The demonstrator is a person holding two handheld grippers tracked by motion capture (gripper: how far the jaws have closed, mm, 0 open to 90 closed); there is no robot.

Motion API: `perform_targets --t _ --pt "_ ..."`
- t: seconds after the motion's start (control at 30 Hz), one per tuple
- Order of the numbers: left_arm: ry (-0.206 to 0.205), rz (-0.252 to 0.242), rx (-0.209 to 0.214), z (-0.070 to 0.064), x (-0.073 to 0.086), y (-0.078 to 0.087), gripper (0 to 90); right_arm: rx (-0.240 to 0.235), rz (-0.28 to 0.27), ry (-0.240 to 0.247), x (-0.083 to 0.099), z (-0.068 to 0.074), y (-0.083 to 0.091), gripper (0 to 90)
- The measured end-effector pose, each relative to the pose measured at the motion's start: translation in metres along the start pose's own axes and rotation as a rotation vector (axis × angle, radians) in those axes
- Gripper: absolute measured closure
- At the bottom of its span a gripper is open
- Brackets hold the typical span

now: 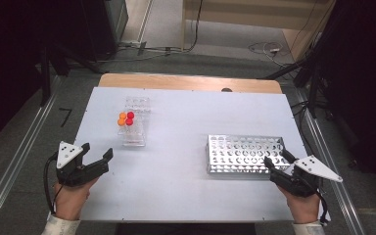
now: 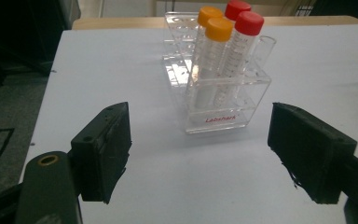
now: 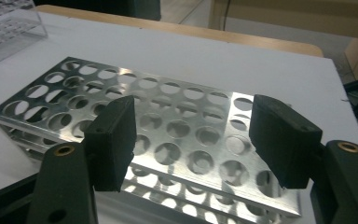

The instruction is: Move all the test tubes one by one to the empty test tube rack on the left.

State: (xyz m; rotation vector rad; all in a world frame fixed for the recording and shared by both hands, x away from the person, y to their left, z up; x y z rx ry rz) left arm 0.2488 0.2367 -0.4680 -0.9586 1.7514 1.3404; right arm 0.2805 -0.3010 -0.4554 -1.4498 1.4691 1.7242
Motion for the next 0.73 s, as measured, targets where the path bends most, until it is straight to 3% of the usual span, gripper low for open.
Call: perform_targets --t 0.17,0.3,0.43,0.6,0.73 --pt "-0.001 -0.011 -0.020 0.006 0.002 0.004 21.6 0.042 0.009 -0.036 0.008 -0.017 0.007 30.3" --pt "-0.030 -0.034 -0.067 0.010 0.004 0.004 21.5 0.076 0.020 -0.062 0.017 -0.030 0.010 29.9" --pt "-0.020 -0.048 -0.099 0.018 0.006 0.001 21.6 0.112 0.040 -0.098 0.027 -0.045 0.011 29.8" --pt "0.021 0.008 -0.099 0.027 0.014 -0.009 21.6 0.142 0.073 -0.139 0.039 -0.061 0.009 29.7" --pt "0.019 0.021 -0.104 0.029 0.016 -0.011 21.6 0.154 0.084 -0.155 0.044 -0.066 0.009 27.8"
Point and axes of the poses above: each handheld gripper's, and its own axes: y roughly backward along the jaws, x roughly out of its underside, z roughly to its left, the point moved 5 cm from there along -y, roughly forward along the jaws, and after that the axes turned 6 degrees about y, right-handed, at the moved point
